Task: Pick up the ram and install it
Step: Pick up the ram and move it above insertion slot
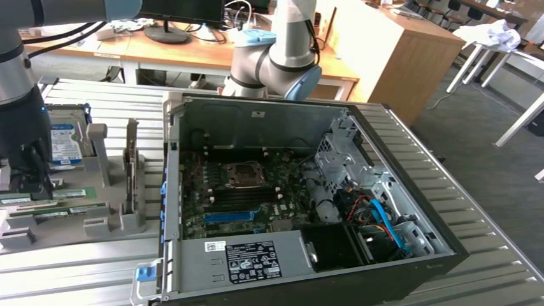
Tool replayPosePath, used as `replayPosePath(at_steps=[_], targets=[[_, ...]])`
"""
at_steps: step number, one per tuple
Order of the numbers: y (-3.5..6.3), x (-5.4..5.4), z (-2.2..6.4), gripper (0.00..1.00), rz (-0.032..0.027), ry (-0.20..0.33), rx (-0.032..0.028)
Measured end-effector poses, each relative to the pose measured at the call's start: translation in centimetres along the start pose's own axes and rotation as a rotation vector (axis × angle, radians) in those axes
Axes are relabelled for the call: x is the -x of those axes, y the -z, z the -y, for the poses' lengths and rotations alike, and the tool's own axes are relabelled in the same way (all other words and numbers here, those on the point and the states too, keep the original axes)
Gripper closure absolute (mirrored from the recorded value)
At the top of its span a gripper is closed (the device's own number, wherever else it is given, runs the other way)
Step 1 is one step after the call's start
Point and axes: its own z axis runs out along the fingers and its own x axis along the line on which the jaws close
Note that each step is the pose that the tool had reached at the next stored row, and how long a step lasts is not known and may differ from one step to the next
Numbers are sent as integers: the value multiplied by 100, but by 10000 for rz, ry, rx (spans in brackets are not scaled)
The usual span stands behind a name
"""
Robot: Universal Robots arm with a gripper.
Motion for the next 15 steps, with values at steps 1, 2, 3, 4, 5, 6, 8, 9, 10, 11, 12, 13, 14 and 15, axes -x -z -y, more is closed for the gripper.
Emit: replayPosePath(at_steps=[1, 2, 3, 4, 5, 6, 8, 9, 10, 11, 12, 13, 14, 15], targets=[[5, 0, 0, 87, 0, 0, -1], [11, 0, 0, 87, 0, 0, -1], [19, 1, 0, 87, 0, 1, 0], [25, 1, 0, 87, 0, 0, 0], [31, 1, 0, 87, 0, 0, 0], [36, 1, 0, 87, 0, 0, 0], [44, 1, 0, 87, 1, 0, -1], [50, 1, 0, 87, 0, 0, 0], [55, 2, 0, 87, 0, 0, 0], [60, 2, 0, 87, 0, 1, 0], [63, 2, 0, 87, 1, 0, -2], [66, 2, 0, 87, 2, 1, -2], [71, 2, 0, 87, 0, 0, 0], [75, 2, 0, 87, 0, 1, 0]])
